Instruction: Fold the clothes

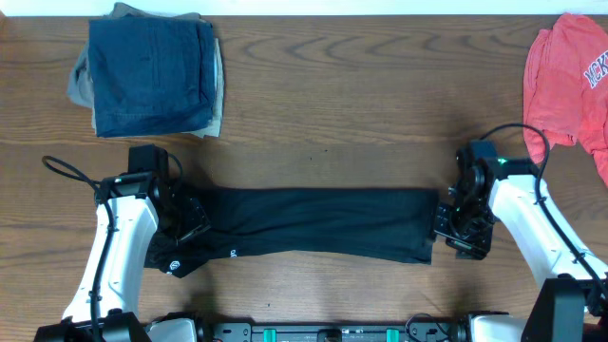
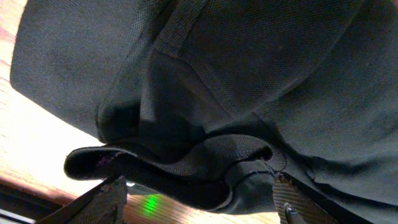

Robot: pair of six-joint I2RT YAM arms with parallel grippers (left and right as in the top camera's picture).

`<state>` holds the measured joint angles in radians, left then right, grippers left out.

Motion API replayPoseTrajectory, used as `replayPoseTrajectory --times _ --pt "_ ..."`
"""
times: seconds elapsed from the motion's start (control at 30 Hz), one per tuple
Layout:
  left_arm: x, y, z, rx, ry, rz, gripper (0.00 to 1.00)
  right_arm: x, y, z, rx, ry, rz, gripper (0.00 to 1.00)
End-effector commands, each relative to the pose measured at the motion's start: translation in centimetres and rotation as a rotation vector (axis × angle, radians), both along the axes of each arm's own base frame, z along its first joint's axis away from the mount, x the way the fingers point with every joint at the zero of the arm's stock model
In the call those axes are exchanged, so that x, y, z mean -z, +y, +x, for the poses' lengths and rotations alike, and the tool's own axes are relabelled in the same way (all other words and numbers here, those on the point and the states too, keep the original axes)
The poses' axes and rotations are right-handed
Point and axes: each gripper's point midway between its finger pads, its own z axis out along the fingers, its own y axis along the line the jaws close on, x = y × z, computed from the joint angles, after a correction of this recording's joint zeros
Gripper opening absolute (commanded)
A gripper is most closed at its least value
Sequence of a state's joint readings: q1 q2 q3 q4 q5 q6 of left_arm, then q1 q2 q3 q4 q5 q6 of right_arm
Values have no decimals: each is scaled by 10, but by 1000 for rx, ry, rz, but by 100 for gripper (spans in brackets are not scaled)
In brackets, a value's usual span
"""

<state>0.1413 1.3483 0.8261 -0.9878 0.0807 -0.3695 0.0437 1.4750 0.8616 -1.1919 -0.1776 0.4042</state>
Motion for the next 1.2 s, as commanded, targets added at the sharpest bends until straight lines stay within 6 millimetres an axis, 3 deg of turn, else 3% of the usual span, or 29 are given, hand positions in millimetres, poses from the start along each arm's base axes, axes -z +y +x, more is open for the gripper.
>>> replayPoseTrajectory --times 0.0,0.17,0.43,0.67,0.97,1.17 --pt "-4 3 4 -8 -13 13 77 8 16 -10 -22 13 72 61" --pt "-4 3 3 -8 -10 12 76 21 21 -19 -9 27 83 54" --pt "-4 3 4 -8 -14 13 76 37 24 -17 33 -5 88 48" --pt "-4 3 4 -8 -14 13 76 50 25 -13 99 -39 80 31" --pt "-4 3 4 -8 -15 13 77 50 27 -20 103 -11 90 32" --pt "-4 3 4 -8 -14 13 76 48 26 -28 104 25 84 43"
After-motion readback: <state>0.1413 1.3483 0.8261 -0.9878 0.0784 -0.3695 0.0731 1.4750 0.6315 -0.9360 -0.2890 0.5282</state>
